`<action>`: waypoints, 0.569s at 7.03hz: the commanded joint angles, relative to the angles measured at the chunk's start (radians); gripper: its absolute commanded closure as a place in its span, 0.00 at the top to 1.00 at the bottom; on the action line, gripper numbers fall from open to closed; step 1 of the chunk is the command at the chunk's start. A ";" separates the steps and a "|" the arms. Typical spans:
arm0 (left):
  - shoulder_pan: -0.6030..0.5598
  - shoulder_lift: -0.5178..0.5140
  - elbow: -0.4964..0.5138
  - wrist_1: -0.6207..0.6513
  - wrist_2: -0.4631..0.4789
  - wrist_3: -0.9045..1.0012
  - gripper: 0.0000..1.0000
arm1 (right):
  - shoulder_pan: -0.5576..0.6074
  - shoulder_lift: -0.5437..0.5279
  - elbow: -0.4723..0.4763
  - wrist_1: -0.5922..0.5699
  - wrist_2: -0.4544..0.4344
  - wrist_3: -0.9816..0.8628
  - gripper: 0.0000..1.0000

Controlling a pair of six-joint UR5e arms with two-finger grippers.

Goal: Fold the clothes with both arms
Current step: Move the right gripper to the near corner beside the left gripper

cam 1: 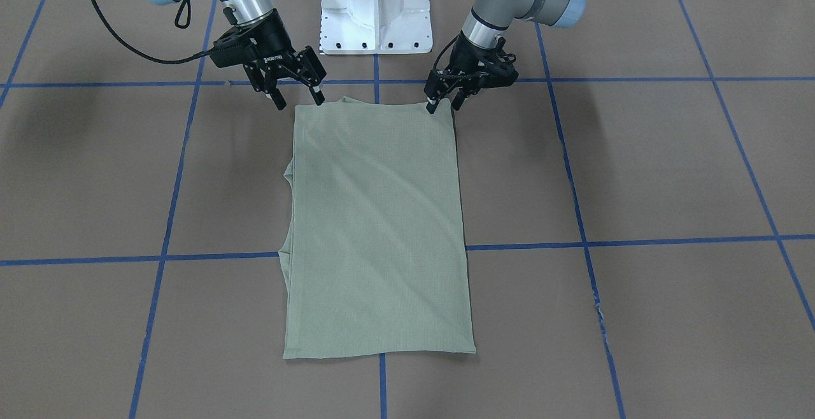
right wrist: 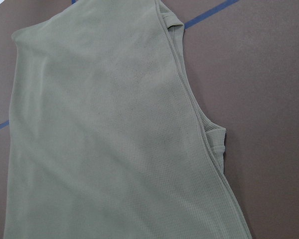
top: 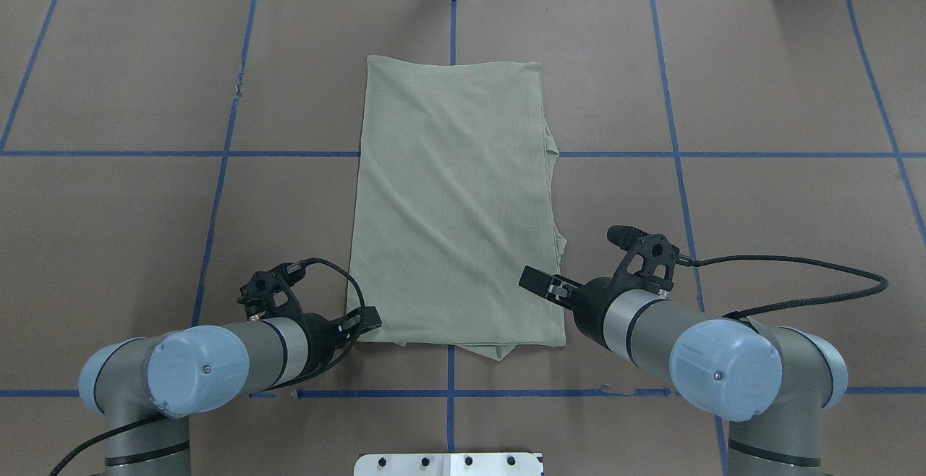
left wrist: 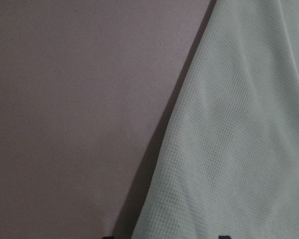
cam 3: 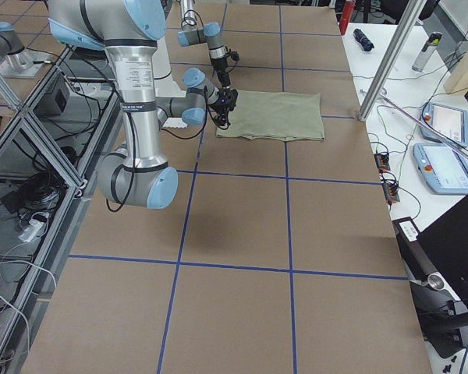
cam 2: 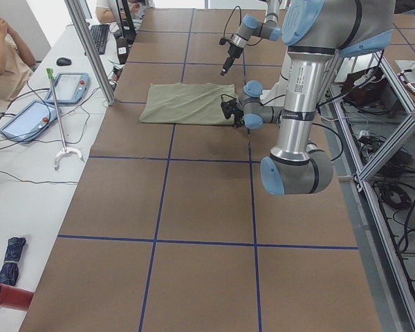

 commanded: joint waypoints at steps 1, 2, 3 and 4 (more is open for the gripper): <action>0.006 -0.001 0.004 0.000 0.001 -0.002 0.71 | -0.001 0.000 -0.001 0.000 0.000 0.001 1.00; 0.006 -0.002 0.004 -0.001 0.001 -0.011 0.44 | -0.002 0.000 -0.004 -0.002 0.000 0.014 1.00; 0.006 -0.008 0.004 0.000 0.001 -0.004 0.00 | -0.002 0.002 -0.008 -0.002 -0.003 0.025 1.00; 0.005 -0.008 -0.001 0.000 0.002 -0.001 0.00 | -0.007 0.008 -0.015 -0.009 -0.023 0.071 0.95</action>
